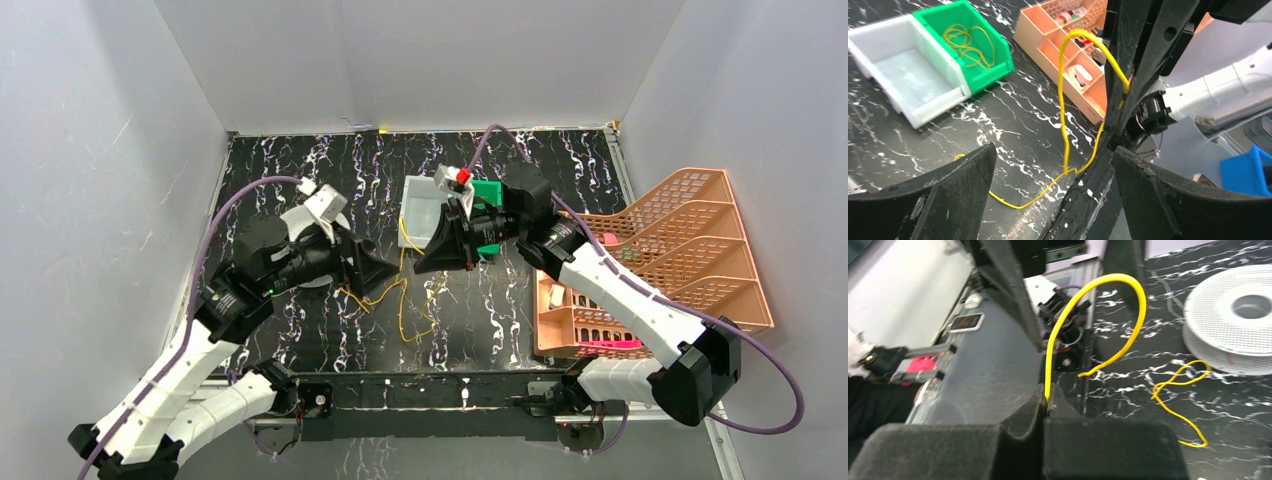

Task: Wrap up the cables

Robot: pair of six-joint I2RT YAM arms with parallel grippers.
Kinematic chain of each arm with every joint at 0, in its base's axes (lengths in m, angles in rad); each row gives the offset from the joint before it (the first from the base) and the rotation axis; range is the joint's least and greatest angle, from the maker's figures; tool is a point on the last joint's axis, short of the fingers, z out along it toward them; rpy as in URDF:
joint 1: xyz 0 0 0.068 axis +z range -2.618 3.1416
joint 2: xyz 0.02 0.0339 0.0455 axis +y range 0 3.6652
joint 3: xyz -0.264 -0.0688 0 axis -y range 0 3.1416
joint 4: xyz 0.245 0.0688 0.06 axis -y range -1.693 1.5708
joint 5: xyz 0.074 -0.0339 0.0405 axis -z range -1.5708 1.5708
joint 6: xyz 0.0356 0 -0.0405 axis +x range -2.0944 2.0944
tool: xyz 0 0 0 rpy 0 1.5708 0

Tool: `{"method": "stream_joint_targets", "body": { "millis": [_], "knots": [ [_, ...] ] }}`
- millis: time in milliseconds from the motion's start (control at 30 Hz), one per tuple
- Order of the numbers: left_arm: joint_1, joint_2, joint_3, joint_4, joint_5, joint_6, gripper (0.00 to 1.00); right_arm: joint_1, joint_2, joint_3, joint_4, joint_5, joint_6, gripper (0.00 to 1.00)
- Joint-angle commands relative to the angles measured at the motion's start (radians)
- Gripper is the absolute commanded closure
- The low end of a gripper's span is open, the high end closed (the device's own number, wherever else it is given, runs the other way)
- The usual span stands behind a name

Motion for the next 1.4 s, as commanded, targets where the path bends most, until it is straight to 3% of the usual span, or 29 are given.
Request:
{"method": "stream_joint_targets", "body": {
  "millis": [0,233,533,667,967,1033,1200,1367],
  "knots": [
    [-0.002,0.026,-0.023,0.128,0.187,-0.027,0.14,0.002,-0.051,-0.060,0.163,-0.232,0.071,1.00],
    [-0.003,0.066,-0.075,0.277,0.338,-0.092,0.18,0.011,-0.065,-0.089,0.198,-0.344,0.079,1.00],
    [-0.002,0.119,-0.112,0.398,0.473,-0.166,0.33,0.033,-0.063,-0.102,0.309,-0.349,0.132,1.00],
    [-0.002,0.124,-0.126,0.437,0.520,-0.194,0.47,0.036,-0.061,-0.099,0.345,-0.350,0.151,1.00],
    [-0.002,0.120,-0.139,0.498,0.569,-0.236,0.98,0.037,-0.076,-0.114,0.353,-0.335,0.157,1.00],
    [-0.002,0.108,-0.133,0.469,0.551,-0.224,1.00,0.038,-0.088,-0.120,0.334,-0.313,0.147,0.99],
    [-0.002,0.094,-0.112,0.365,0.516,-0.186,1.00,0.038,-0.124,-0.128,0.245,-0.226,0.102,0.73],
    [-0.002,0.083,-0.052,0.197,0.438,-0.112,1.00,0.037,-0.171,-0.123,0.095,-0.083,0.050,0.61]
  ]
}}
